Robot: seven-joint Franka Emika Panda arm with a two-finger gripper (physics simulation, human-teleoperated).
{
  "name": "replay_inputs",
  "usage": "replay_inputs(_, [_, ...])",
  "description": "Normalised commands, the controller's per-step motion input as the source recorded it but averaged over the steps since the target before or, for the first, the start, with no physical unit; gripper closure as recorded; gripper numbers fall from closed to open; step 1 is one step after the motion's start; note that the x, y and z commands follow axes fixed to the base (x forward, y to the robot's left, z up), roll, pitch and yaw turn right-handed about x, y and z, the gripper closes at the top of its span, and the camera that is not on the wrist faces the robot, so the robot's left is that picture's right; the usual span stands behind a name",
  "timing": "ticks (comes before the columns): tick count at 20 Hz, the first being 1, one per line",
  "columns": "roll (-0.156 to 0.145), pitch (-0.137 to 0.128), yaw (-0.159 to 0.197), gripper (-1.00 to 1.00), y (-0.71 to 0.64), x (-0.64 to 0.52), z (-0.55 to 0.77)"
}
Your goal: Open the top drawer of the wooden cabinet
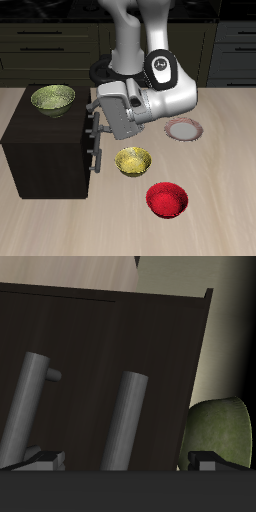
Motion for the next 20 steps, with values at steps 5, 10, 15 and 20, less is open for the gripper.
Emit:
replay_inputs(5, [-0.064, 0.013, 0.013, -1.0, -0.26, -0.1, -0.09])
replay_inputs(10, [-0.047, -0.002, 0.01, 1.0, -0.19, -0.11, -0.14])
replay_inputs(15, [0.017, -0.018, -0.017, 1.0, 0.07, 0.0, 0.07])
replay_inputs(20, [0.009, -0.024, -0.023, 1.0, 0.05, 0.02, 0.13])
